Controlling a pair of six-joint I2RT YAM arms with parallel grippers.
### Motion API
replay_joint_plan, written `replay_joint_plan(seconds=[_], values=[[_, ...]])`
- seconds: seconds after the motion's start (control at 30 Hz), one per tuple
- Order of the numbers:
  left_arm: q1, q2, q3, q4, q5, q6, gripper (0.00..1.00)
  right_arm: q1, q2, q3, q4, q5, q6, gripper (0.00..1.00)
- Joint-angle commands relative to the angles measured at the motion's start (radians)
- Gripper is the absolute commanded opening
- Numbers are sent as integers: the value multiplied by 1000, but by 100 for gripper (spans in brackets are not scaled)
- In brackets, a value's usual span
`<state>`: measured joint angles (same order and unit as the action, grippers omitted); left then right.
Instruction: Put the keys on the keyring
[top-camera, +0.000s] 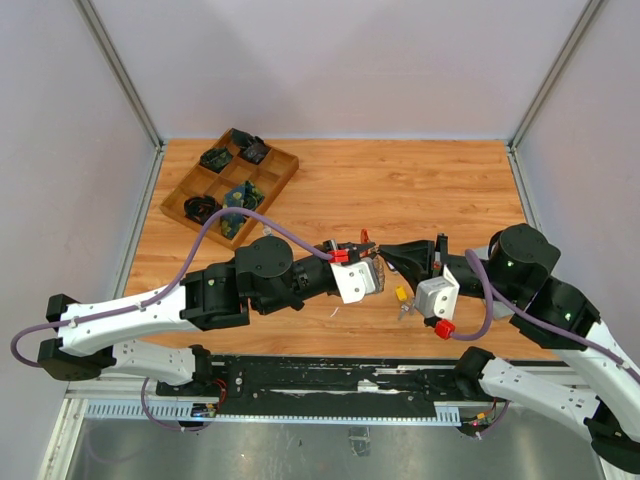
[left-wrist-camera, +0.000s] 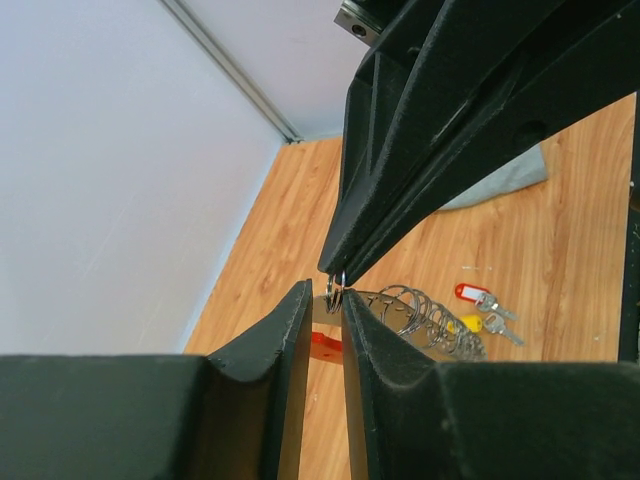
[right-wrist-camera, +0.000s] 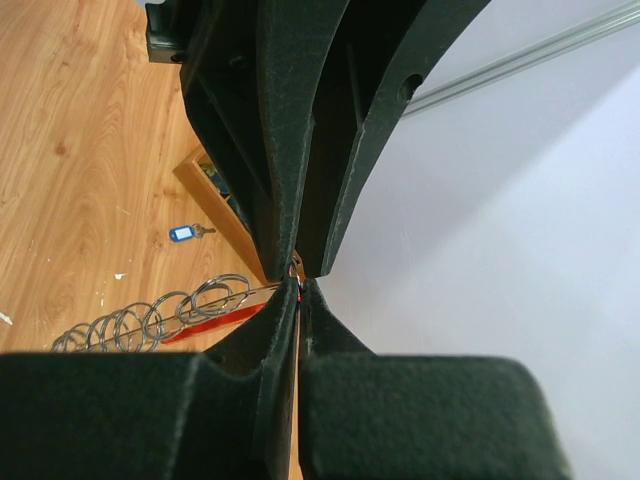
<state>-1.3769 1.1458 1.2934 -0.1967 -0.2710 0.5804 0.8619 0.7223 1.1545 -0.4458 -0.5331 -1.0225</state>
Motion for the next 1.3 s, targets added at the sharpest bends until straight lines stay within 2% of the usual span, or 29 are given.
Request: replay_joint_plan(seconds=[0.0, 0.37, 0.43, 0.53, 0.6, 0.7, 0.83, 0.9, 1.07, 1.27], values=[[-8, 1, -13, 46, -24, 4, 24, 19, -16, 35, 48, -40, 27, 1], [-8, 5, -8, 54, -28, 1, 15, 20, -3, 36, 49, -66, 45, 1], [-8, 5, -9, 56, -31, -3, 11, 22, 1, 37, 47, -73, 48, 1], [-8, 6, -5, 58, -38, -8, 1, 22, 1, 37, 42, -74, 52, 1], [-8, 2, -9, 61, -37, -12, 0, 22, -3, 40, 42, -71, 57, 2], [-8, -11, -23, 74, -38, -14, 1, 24, -16, 49, 40, -66, 72, 9], [-8, -23, -47, 87, -45, -9, 0, 23, -39, 70, 14, -51, 90, 25], [-8, -28, -57, 94, -51, 0, 0, 23, -55, 76, 1, -38, 99, 30], [-8, -55, -85, 132, -61, 26, 1, 24, -98, 74, -5, 36, 175, 35], [-8, -86, -116, 166, -93, 66, 0, 23, -92, 103, -70, 239, 387, 41]])
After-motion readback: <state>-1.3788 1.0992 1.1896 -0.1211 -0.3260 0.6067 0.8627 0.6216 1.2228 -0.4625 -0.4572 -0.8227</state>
